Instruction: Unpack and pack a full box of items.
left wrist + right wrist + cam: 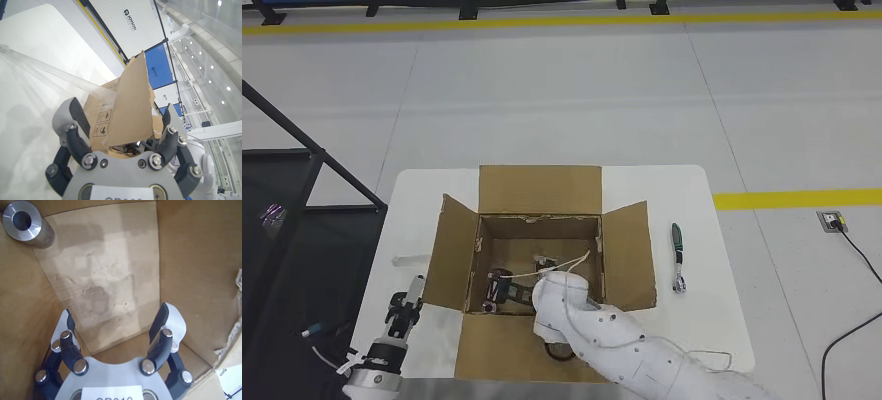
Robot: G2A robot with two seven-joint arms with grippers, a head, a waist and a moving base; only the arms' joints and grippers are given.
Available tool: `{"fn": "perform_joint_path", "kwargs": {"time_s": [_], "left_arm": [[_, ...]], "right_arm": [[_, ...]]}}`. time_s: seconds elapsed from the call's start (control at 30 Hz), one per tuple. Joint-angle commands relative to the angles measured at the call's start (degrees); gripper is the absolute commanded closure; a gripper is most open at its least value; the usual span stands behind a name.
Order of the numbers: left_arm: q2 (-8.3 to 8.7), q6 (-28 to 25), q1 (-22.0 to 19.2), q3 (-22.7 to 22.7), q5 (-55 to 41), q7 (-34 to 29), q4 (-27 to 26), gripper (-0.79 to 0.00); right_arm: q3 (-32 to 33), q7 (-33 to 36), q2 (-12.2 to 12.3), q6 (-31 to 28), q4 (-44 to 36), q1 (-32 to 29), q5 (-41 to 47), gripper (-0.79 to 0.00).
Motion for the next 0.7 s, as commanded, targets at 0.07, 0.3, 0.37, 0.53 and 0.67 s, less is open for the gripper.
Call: {"fn": "perform_joint_path", "kwargs": {"time_s": [0.07, 0.3, 0.37, 0.53, 0.67], "left_arm": [[-0.18, 0.58, 0.32, -0.14, 0.43, 0.88, -0.8, -0.785], [-0.51, 2.1, 0.88, 0.2, 2.14, 2.33, -2.51, -0.785], [-0.6, 2.64, 1.17, 0.09, 1.35, 1.88, -3.2, -0.785], [-0.7, 3.93, 0.63, -0.77, 1.21, 1.19, -4.02, -0.785], [-0.79, 4.54, 0.02, -0.71, 2.41, 1.1, -4.29, -0.785]], "right_arm": [[4.44, -2.46, 1.91, 0.17, -5.03, -3.34, -2.1, -0.785], [8.15, -0.17, 2.73, 0.76, -7.63, -5.29, -1.91, -0.785], [8.15, -0.17, 2.73, 0.76, -7.63, -5.29, -1.91, -0.785], [8.28, -2.57, 2.87, -1.07, -7.27, -5.83, -2.88, -0.785], [11.05, -8.43, 3.46, -0.4, -8.05, -7.73, -2.91, -0.785]]}}
